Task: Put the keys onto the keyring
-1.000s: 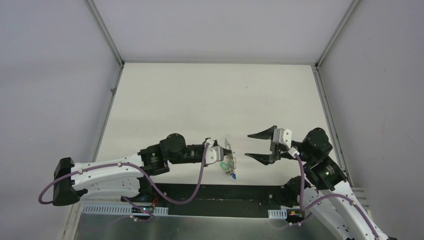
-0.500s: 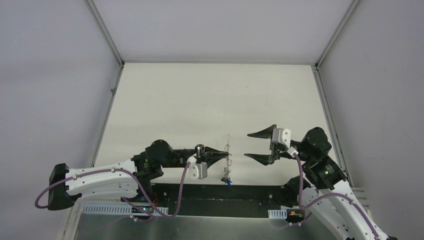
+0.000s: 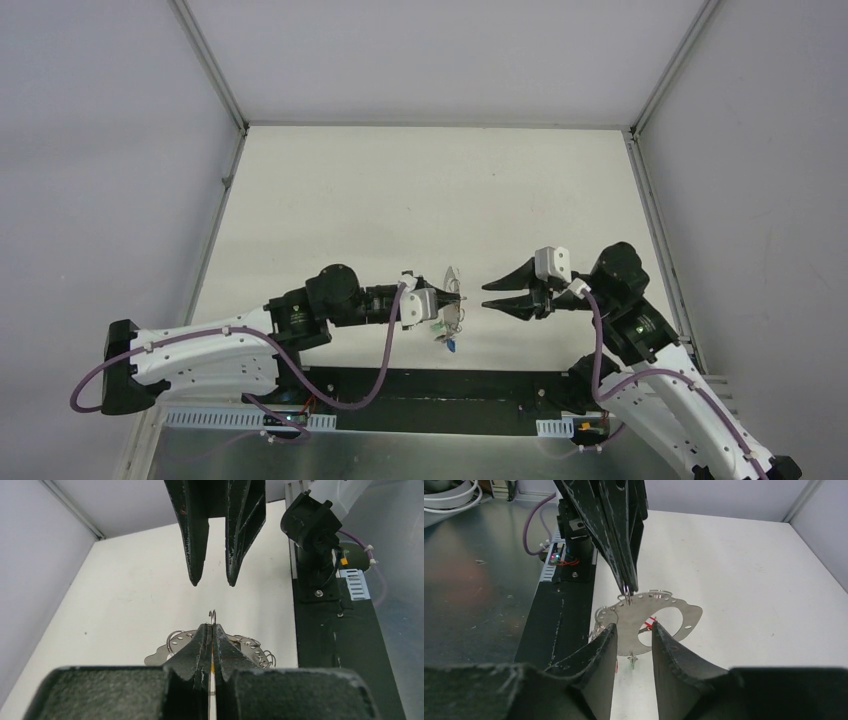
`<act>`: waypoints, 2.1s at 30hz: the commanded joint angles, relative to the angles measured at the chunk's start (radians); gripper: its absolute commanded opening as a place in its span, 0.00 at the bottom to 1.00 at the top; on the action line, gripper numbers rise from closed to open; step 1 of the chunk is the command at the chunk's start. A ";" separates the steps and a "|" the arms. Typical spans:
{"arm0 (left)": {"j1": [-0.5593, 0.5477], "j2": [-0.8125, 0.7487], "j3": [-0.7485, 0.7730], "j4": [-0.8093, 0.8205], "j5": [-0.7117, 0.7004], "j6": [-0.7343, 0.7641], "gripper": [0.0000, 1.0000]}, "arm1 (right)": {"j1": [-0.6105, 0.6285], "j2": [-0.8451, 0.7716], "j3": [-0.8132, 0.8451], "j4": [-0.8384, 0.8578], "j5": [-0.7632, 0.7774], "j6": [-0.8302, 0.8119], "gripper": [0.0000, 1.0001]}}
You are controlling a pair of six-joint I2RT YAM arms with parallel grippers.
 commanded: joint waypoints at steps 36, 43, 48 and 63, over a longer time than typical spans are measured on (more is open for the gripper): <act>-0.009 0.136 0.174 -0.100 -0.004 -0.150 0.00 | 0.075 0.174 -0.027 0.107 -0.046 0.026 0.17; -0.009 0.135 0.169 -0.100 -0.003 -0.150 0.00 | 0.077 0.165 -0.028 0.092 -0.001 0.018 0.00; -0.009 0.125 0.164 -0.106 -0.022 -0.146 0.00 | 0.078 0.156 -0.026 0.092 -0.005 0.026 0.00; -0.010 0.065 0.085 -0.091 -0.054 -0.136 0.30 | 0.078 0.117 -0.027 0.126 -0.015 0.052 0.00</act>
